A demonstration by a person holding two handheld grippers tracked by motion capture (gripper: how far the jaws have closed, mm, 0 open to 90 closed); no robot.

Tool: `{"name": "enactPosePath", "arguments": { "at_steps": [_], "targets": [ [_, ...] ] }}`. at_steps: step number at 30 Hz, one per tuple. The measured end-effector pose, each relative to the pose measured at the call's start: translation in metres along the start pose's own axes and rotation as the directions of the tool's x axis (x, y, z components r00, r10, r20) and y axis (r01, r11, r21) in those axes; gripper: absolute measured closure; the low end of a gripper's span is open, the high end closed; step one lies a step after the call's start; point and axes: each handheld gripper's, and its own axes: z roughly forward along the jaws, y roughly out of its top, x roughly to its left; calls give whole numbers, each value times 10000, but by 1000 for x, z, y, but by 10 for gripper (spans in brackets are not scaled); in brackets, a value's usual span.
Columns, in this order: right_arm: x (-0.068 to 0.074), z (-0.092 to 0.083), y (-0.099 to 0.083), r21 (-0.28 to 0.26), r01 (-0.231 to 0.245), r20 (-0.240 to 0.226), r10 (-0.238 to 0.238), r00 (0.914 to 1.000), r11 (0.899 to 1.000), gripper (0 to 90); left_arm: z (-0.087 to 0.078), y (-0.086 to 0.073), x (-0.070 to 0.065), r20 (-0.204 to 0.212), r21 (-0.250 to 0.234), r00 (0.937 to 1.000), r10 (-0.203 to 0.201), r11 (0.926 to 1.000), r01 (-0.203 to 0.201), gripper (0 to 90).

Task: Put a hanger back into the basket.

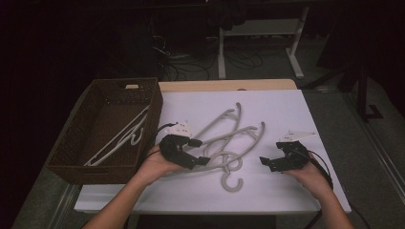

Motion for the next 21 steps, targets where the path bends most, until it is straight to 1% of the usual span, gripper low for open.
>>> {"name": "enactPosePath", "arguments": {
  "at_steps": [1,4,6,8,13,16,17,18,21],
  "targets": [
    [0,0,0,12,-16,12,16,10000,10000,99,3,-3,0,-6,119,10000,-2,9999,2,304],
    [0,1,-1,61,7,-2,-7,10000,10000,99,13,-13,1,-85,678,9998,154,9976,-148,352],
    [0,2,-1,101,21,6,-21,10000,9999,99,20,-19,1,10,952,9998,198,9953,-198,390],
    [-1,2,-1,107,32,8,-32,10000,9999,99,27,-23,2,-34,1345,9996,297,9905,-289,404],
    [-1,2,-1,108,12,18,-12,10000,9999,99,38,-27,1,16,1908,9985,545,9801,-538,469],
    [-1,3,-1,149,41,4,-41,10000,9999,99,43,-29,3,-56,2325,9979,650,9706,-619,498],
    [0,3,-1,173,44,21,-44,10000,9998,99,45,-30,3,-112,2402,9979,637,9689,-592,501],
    [0,3,-1,182,61,19,-61,10000,9998,99,45,-30,4,-133,2531,9973,717,9652,-660,510],
    [0,3,-1,183,100,1,-100,9999,9998,99,49,-31,5,-21,2616,9976,689,9629,-659,553]
  ]
}}
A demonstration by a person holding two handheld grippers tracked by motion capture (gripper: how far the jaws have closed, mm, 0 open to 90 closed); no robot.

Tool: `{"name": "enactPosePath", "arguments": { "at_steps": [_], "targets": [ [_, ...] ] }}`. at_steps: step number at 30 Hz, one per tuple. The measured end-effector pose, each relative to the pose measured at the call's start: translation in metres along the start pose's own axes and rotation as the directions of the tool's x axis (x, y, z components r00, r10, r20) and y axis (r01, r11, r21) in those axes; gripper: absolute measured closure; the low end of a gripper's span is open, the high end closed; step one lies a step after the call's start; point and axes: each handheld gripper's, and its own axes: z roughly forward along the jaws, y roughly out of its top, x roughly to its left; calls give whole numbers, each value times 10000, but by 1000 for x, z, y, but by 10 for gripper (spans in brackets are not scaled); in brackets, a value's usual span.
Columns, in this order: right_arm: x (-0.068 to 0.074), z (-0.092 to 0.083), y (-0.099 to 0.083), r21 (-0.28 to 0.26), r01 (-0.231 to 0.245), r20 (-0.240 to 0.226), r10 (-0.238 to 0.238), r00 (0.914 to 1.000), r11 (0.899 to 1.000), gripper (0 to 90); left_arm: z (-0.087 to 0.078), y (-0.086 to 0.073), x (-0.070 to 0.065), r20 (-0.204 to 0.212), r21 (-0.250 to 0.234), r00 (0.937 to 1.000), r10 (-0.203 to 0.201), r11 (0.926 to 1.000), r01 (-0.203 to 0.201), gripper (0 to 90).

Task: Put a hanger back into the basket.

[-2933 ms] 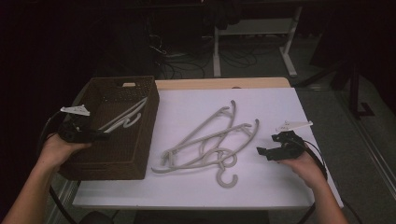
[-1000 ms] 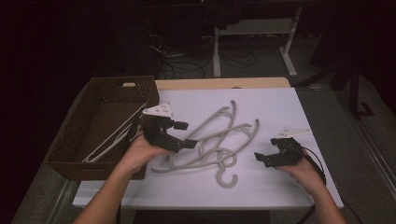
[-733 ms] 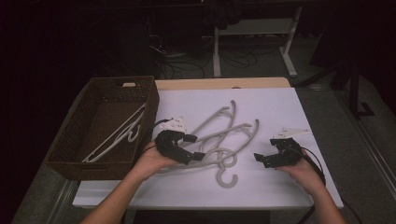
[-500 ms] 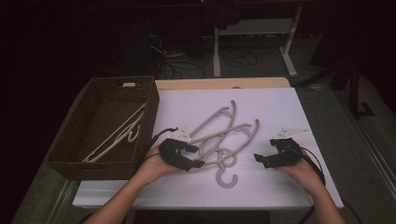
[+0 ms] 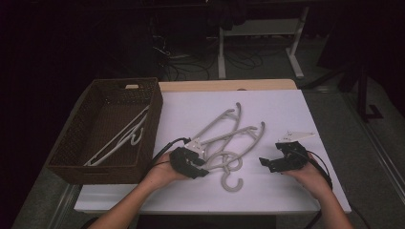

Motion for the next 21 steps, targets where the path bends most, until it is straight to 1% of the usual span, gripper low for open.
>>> {"name": "enactPosePath", "arguments": {
  "at_steps": [3,5,6,7,10,12,15,17,19,21],
  "targets": [
    [0,0,0,5,2,-5,-2,10000,10000,99,3,1,0,-17,198,10000,50,9998,-50,589],
    [0,0,0,-2,-24,-13,24,10000,10000,99,7,2,-1,-28,414,9999,109,9991,-107,605],
    [0,0,0,-2,-24,-13,24,10000,10000,99,7,2,-1,-28,414,9999,109,9991,-107,612],
    [0,0,0,-15,-33,-15,33,10000,10000,99,10,2,-2,-135,603,9997,225,9979,-217,612],
    [-1,-1,0,-58,-53,-21,53,10000,10000,99,10,4,-3,-345,715,9989,323,9970,-298,655],
    [-1,-1,0,-52,-48,-27,48,10000,10000,99,11,4,-3,-496,778,9979,417,9963,-378,703],
    [0,0,0,-21,-28,-41,28,10000,10000,99,11,4,-2,-566,783,9976,409,9963,-364,742],
    [0,0,0,12,-3,-29,3,10000,10000,99,11,5,-1,-527,828,9979,377,9960,-332,771],
    [0,0,0,21,-1,-27,1,10000,10000,99,10,5,0,-507,910,9975,498,9948,-451,785],
    [0,0,0,26,8,-27,-8,10000,10000,99,11,7,-1,-569,960,9971,501,9944,-445,795]
  ]
}}
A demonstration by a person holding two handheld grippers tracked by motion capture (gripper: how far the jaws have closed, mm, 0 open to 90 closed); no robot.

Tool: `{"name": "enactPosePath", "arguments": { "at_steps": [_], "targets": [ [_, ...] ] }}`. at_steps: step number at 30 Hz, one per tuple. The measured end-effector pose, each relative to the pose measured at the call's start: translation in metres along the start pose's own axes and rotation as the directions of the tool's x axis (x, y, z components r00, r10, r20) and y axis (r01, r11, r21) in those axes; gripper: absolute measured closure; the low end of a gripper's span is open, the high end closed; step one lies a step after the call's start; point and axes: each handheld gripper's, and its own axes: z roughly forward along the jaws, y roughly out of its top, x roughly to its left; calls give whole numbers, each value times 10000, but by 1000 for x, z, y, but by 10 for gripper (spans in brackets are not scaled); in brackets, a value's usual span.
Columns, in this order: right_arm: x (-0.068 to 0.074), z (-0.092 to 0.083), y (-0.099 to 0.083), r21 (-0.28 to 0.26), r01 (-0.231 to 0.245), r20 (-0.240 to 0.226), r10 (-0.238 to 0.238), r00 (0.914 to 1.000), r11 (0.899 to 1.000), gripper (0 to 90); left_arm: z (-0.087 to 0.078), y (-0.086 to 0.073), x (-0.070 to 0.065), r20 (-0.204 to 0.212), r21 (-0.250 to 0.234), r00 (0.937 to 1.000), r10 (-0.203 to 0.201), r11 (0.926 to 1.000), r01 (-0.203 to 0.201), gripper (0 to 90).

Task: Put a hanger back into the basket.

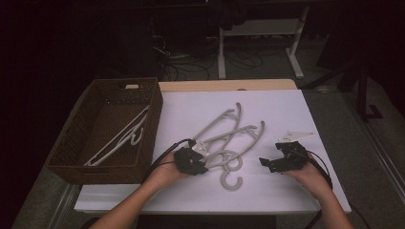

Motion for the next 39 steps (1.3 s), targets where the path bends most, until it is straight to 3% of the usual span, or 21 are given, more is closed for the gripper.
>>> {"name": "enactPosePath", "arguments": {
  "at_steps": [5,13,16,23,28,33,39],
  "targets": [
    [-1,-1,-1,-9,-22,-1,22,10000,10000,99,-3,1,0,63,-75,10000,-24,10000,25,816],
    [-3,-1,-2,-4,-86,34,86,10000,10000,99,-29,10,6,229,-979,9982,-546,9936,566,819],
    [-4,-1,-2,2,-111,59,111,9999,9999,99,-45,14,9,326,-1329,9954,-906,9867,942,819],
    [-4,0,-2,-19,-117,27,117,9999,9999,99,-92,34,12,83,-1635,9955,-941,9820,942,819],
    [-4,0,-2,-8,-59,-18,59,10000,10000,99,-127,39,20,-191,-1871,9955,-932,9784,880,819],
    [-4,1,-2,6,-37,-29,37,10000,10000,99,-161,32,32,-429,-2120,9935,-1055,9727,942,819],
    [-4,1,-2,21,-75,-10,75,10000,10000,99,-196,5,49,-866,-2418,9852,-1481,9624,1234,819]
  ]
}}
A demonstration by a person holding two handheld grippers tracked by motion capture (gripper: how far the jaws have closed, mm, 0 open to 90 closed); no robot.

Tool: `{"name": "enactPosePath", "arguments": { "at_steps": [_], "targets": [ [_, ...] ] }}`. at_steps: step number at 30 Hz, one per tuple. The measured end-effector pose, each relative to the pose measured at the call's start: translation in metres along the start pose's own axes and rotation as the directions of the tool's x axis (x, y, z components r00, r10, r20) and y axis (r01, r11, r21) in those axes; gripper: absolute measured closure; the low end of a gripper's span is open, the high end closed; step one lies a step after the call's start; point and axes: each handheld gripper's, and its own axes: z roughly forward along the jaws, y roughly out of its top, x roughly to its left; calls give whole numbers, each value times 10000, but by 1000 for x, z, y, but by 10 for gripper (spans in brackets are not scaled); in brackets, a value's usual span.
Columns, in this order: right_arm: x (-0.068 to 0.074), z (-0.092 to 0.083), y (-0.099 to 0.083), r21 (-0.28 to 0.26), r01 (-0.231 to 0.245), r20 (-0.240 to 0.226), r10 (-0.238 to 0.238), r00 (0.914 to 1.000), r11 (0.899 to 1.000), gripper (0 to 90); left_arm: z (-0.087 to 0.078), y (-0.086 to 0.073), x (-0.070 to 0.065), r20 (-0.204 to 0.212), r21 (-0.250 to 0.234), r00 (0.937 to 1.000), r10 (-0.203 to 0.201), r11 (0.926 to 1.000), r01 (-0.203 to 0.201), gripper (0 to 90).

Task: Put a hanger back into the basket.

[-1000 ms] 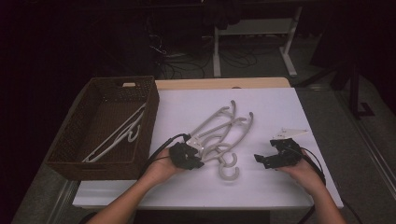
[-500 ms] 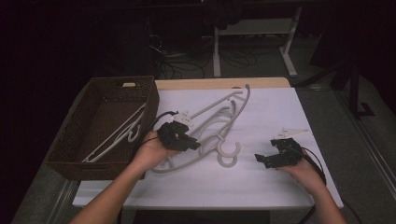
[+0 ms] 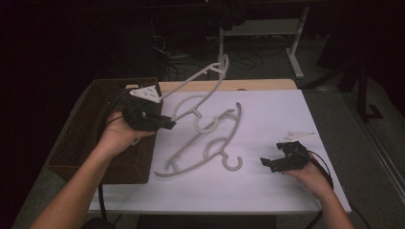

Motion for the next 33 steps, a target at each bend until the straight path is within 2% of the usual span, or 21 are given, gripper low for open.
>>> {"name": "enactPosePath", "arguments": {
  "at_steps": [7,11,15,19,25,30,33],
  "targets": [
    [-1,0,-1,32,-48,48,47,10000,10000,99,-42,-35,28,-593,-232,9963,-630,9978,617,819],
    [-1,1,-1,45,13,73,-13,10000,10000,100,-60,-62,42,-843,-306,9897,-1155,9931,1133,819],
    [0,1,0,72,21,88,-22,10000,10000,99,-71,-89,54,-989,-360,9810,-1666,9858,1638,819],
    [0,2,0,113,-42,97,41,9999,9999,100,-74,-115,66,-1015,-190,9726,-2093,9778,2085,818],
    [-1,2,-1,160,-47,150,45,9999,9999,100,-73,-142,75,-911,-82,9634,-2522,9676,2525,818],
    [-1,3,-1,177,-46,156,44,9999,9998,100,-68,-158,84,-749,38,9533,-2925,9559,2936,817],
    [-1,3,-1,186,-41,164,38,9999,9998,100,-64,-164,90,-725,176,9524,-2962,9543,2982,816]
  ]
}}
